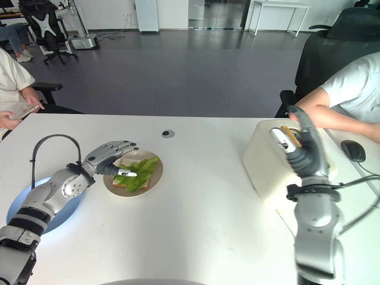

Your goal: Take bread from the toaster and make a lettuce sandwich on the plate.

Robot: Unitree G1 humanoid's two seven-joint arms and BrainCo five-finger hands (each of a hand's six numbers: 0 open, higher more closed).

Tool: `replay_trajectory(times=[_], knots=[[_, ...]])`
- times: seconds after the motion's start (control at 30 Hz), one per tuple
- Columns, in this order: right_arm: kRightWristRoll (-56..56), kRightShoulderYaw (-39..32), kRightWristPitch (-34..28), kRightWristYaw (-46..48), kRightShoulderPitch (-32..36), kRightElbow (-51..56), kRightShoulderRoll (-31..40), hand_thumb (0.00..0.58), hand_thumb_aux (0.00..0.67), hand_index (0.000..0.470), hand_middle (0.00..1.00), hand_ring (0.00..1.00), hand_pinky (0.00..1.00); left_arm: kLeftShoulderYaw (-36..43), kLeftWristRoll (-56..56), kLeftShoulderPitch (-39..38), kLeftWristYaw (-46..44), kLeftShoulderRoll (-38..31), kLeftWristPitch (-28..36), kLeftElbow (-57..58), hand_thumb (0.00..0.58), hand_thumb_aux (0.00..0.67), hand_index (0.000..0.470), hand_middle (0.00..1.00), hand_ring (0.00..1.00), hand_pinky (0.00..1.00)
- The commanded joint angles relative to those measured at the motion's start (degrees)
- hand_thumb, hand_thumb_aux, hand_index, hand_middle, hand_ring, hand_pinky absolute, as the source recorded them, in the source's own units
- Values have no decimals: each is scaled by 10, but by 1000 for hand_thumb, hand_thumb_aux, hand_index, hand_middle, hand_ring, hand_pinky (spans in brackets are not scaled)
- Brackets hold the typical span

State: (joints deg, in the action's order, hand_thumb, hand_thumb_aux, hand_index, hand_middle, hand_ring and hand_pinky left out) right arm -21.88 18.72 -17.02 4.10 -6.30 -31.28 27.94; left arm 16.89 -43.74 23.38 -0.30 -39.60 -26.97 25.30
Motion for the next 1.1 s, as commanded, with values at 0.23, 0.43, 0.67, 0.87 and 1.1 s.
replay_trajectory(times=[0.23,0.43,0.67,0.87,1.1], knots=[[-119,-14,58,-45,-27,187,84,100,60,42,0,0,0,-92,152,-90,-39,1,19,-105,0,0,0,0,0,0],[-130,-44,69,-44,-20,195,82,565,562,394,0,0,0,-106,155,-139,-44,8,42,-157,0,0,0,0,0,0],[-140,-39,84,-73,-1,203,88,580,670,470,0,0,0,-105,143,-147,-36,12,53,-170,0,0,0,0,0,0],[-127,-15,120,-111,51,199,100,580,670,470,0,0,0,-119,198,-171,-41,43,50,-204,0,0,0,0,0,0],[-52,-12,165,-95,240,176,120,580,670,470,0,0,0,-178,440,-263,-41,174,4,-282,0,0,0,0,0,0]])
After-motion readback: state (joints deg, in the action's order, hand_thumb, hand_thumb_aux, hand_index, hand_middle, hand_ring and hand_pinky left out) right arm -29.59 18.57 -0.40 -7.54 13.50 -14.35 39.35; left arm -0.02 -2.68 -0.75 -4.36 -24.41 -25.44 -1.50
